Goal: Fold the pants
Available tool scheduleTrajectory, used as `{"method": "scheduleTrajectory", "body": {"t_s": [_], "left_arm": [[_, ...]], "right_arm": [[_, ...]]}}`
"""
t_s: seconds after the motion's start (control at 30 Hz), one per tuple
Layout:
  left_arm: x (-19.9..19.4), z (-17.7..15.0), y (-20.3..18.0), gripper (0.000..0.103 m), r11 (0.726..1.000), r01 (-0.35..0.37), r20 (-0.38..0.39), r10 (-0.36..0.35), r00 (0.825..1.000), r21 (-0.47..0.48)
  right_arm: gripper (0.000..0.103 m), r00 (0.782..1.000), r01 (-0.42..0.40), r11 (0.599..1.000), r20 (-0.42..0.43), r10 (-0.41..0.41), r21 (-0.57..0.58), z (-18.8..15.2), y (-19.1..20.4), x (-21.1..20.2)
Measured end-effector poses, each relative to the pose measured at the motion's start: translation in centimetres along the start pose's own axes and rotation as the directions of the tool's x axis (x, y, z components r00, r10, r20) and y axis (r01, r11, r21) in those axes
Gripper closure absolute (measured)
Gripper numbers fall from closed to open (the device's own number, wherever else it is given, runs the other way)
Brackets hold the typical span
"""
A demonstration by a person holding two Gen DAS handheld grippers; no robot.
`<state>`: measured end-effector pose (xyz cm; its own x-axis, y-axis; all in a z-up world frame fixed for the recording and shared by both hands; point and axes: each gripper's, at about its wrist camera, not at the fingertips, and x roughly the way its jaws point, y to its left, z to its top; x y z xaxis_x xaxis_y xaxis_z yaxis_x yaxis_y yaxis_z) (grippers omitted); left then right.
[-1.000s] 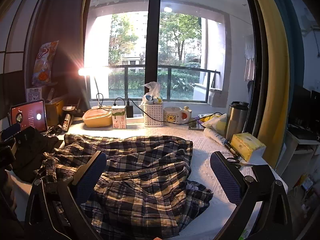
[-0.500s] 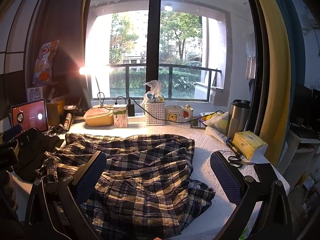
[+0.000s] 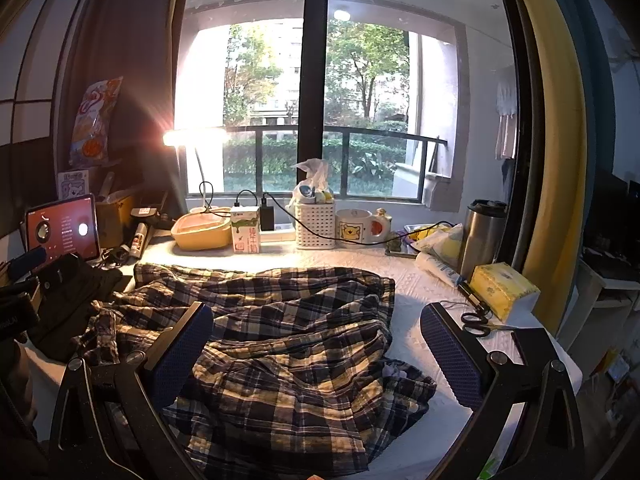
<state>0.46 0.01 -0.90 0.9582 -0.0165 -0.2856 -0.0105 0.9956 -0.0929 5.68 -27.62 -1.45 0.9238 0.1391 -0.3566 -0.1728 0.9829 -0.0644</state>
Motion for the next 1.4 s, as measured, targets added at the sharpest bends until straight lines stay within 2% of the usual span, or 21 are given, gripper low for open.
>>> {"method": "scheduleTrajectory", "body": {"t_s": [1.17, 1.4], "left_arm": [[0.0, 0.0, 0.0, 0.001, 1.0, 0.0, -0.001, 0.0, 1.0, 0.004], [1.0, -0.7, -0.2, 0.001, 1.0, -0.01, -0.051, 0.011, 0.999, 0.023]], "right_arm": [[0.0, 1.0, -0.008, 1.0, -0.005, 0.008, -0.003, 0.1, 0.2, 0.1], [0.0, 1.0, -0.02, 1.0, -0.024, 0.02, -0.004, -0.2, -0.2, 1.1]]}}
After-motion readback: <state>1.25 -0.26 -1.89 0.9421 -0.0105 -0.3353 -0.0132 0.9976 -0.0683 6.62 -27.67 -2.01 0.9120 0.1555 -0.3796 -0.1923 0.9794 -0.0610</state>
